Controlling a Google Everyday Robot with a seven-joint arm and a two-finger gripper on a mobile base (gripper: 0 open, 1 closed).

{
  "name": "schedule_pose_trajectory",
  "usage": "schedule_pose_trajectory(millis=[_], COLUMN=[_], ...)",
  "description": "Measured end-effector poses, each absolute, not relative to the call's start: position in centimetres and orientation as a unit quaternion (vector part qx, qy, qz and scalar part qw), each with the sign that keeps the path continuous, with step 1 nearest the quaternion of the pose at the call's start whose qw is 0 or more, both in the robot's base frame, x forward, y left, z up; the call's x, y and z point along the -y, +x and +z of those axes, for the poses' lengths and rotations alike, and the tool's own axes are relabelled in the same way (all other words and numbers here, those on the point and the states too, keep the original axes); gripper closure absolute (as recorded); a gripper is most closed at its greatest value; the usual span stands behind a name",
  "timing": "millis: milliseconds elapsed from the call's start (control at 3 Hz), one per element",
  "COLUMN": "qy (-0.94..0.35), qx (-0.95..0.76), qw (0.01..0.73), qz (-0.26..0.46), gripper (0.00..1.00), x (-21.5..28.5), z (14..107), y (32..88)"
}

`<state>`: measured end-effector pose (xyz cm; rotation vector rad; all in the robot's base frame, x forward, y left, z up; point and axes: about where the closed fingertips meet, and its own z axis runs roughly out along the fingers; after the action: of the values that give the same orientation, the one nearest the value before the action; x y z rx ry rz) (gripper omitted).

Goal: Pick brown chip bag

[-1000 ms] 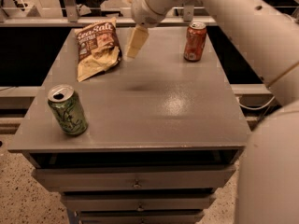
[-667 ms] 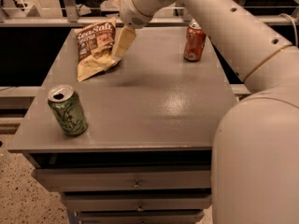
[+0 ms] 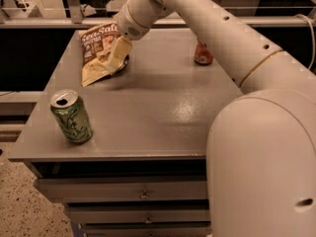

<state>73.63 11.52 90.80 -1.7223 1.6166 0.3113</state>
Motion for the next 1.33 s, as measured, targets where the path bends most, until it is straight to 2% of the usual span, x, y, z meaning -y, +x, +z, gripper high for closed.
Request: schedule_pose_trajectory(millis=[667, 1000, 1333], qy=[-0.634, -0.618, -0.609], qx=[-0.675, -0.688, -0.695], qw=[0.355, 0.358, 0.363], qz=[0.131, 0.125, 0.121], gripper=[0.00, 0.19, 0.42], x=[-12.5, -12.0, -11.6], z=[86.7, 86.0, 85.8], y=[76.3, 77.4, 78.0])
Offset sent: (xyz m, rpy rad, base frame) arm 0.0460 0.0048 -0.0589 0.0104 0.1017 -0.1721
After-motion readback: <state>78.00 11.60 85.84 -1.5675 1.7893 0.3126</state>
